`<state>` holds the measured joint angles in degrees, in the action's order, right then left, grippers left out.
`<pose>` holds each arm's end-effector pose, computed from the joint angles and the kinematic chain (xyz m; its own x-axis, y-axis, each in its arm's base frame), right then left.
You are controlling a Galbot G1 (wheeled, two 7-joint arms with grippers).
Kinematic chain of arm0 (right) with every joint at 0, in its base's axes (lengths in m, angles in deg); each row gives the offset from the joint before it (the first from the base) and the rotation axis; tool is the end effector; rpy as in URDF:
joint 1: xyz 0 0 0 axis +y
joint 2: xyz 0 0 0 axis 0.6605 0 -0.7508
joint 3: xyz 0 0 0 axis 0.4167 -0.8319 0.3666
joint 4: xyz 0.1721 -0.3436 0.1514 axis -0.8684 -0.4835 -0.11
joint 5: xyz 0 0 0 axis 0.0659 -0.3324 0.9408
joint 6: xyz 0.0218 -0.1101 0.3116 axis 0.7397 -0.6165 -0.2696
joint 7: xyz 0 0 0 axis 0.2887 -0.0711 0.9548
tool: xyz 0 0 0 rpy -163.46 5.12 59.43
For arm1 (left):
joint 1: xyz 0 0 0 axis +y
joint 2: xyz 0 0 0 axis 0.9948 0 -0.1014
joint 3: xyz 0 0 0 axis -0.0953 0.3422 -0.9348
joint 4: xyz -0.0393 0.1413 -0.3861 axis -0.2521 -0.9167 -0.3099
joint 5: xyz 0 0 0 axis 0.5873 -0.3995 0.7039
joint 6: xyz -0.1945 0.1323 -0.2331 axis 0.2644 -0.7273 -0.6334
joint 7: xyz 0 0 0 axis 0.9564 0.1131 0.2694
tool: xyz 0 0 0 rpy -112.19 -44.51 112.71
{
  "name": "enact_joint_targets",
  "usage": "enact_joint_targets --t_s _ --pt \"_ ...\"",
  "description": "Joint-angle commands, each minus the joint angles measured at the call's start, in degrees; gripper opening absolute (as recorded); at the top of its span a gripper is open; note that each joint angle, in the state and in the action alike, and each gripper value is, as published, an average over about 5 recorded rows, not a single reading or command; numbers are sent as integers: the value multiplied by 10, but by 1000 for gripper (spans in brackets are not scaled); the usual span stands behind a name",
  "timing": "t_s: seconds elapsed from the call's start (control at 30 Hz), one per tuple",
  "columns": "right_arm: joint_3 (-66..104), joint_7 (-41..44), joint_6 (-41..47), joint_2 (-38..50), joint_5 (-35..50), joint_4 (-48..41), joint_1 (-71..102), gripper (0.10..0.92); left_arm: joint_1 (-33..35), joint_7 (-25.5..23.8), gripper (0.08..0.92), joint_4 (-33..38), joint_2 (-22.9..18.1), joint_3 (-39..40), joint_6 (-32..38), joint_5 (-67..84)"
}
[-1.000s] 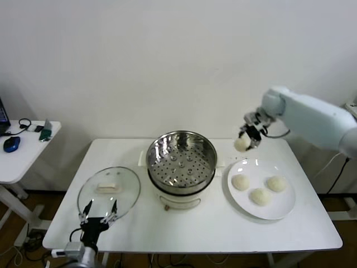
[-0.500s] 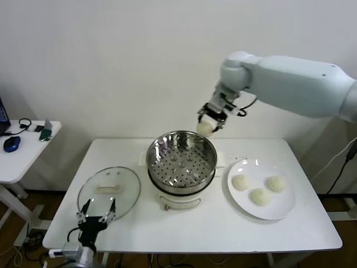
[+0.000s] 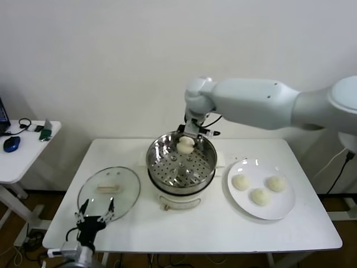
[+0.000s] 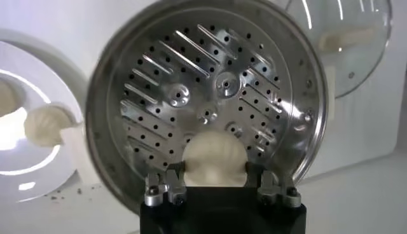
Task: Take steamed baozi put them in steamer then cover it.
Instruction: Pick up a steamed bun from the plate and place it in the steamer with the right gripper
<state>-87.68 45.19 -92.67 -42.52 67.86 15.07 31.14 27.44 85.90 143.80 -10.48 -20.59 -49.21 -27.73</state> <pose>0.6171 0.1266 -0.0274 -0.2854 -0.1277 0.9499 -0.2094 -0.9588 -0.1919 0.1020 0.0895 -0.3988 -0.9645 -0.0925 0.2472 -0.0806 0.9951 0.0577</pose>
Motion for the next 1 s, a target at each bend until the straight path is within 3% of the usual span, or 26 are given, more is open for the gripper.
enact_joint_targets --t_s 0.03,0.53,0.8,1.0 --pt "9 -22 -16 -30 -54 -77 59 653 1 0 823 -2 -1 1 0 0" --pt "34 -37 -30 -49 -74 -136 105 660 2 4 823 -11 -2 -1 7 0" --pt "49 -63 -39 -47 -78 -139 106 809 0 5 823 -12 -3 1 7 0" --pt "12 -28 -49 -14 29 -84 15 822 2 5 823 -10 -4 3 7 -4"
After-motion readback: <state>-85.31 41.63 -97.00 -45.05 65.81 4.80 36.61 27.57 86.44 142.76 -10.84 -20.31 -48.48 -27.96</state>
